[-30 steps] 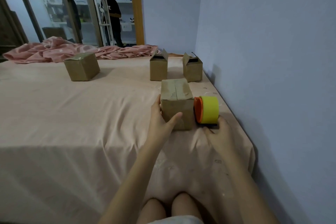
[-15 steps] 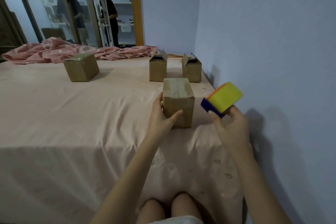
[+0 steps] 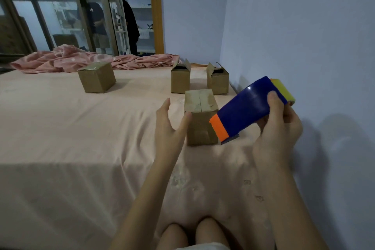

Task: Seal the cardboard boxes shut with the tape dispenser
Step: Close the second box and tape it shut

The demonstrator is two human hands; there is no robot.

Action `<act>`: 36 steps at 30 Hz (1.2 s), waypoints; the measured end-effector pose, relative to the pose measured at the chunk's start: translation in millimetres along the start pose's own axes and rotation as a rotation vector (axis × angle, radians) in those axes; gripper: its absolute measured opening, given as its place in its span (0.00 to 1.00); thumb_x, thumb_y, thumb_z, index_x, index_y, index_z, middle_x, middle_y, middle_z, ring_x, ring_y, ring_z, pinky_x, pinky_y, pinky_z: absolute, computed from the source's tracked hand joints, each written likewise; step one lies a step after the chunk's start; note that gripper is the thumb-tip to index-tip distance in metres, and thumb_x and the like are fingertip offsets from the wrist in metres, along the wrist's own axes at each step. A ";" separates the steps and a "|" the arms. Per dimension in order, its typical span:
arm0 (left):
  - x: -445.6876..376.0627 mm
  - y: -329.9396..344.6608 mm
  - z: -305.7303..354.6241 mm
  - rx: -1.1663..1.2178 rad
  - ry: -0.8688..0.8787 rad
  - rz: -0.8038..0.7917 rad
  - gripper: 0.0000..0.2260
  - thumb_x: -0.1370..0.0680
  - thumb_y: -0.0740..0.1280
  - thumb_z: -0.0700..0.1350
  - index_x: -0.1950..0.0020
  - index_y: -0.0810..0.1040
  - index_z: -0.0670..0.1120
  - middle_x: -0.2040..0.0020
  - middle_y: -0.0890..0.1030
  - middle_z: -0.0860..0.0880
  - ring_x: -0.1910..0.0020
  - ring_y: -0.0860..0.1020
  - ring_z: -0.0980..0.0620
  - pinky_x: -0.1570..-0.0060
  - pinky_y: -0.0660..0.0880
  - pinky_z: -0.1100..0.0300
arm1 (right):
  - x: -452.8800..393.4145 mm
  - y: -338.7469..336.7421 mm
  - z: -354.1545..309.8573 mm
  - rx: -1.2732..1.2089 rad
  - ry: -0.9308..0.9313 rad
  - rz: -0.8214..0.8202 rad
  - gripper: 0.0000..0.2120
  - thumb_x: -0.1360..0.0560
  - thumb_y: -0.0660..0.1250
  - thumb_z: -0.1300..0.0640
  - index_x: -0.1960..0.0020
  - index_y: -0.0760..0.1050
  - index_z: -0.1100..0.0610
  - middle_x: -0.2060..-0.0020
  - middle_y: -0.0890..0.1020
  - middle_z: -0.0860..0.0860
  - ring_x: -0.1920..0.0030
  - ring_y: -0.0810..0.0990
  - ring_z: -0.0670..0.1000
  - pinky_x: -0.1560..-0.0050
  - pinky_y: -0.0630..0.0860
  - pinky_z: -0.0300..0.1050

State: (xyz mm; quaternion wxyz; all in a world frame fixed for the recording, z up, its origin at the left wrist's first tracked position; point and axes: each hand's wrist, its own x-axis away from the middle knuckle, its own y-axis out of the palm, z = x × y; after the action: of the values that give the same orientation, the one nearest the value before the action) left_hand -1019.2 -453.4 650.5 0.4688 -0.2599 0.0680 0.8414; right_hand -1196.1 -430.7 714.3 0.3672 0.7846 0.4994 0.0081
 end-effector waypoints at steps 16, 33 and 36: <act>31.0 13.6 52.0 0.473 -0.262 -0.277 0.10 0.22 0.65 0.48 0.50 0.81 0.42 0.57 0.83 0.41 0.62 0.80 0.47 0.64 0.79 0.61 | 0.0 -3.4 10.5 -0.265 0.231 -0.031 0.15 0.23 0.62 0.44 0.45 0.74 0.54 0.60 0.84 0.47 0.58 0.83 0.46 0.65 0.77 0.37; 30.8 28.5 57.5 0.364 -0.183 0.004 0.09 0.20 0.62 0.47 0.59 0.75 0.48 0.66 0.80 0.55 0.65 0.79 0.58 0.67 0.77 0.63 | 15.3 17.5 26.8 -0.107 0.108 0.062 0.22 0.30 0.70 0.51 0.39 0.70 0.56 0.57 0.84 0.47 0.57 0.83 0.47 0.63 0.78 0.37; 32.1 29.4 57.4 0.303 -0.091 0.046 0.07 0.20 0.62 0.45 0.58 0.75 0.48 0.65 0.79 0.55 0.66 0.77 0.61 0.67 0.74 0.66 | 18.2 22.8 26.3 -0.117 0.118 0.129 0.20 0.27 0.69 0.51 0.39 0.69 0.56 0.54 0.83 0.49 0.57 0.84 0.48 0.64 0.78 0.36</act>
State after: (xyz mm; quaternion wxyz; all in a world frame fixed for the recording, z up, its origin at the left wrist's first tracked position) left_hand -1078.5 -424.8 679.8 0.4859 -0.1462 0.1786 0.8430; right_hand -1159.2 -436.6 702.0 0.3808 0.7906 0.4674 0.1071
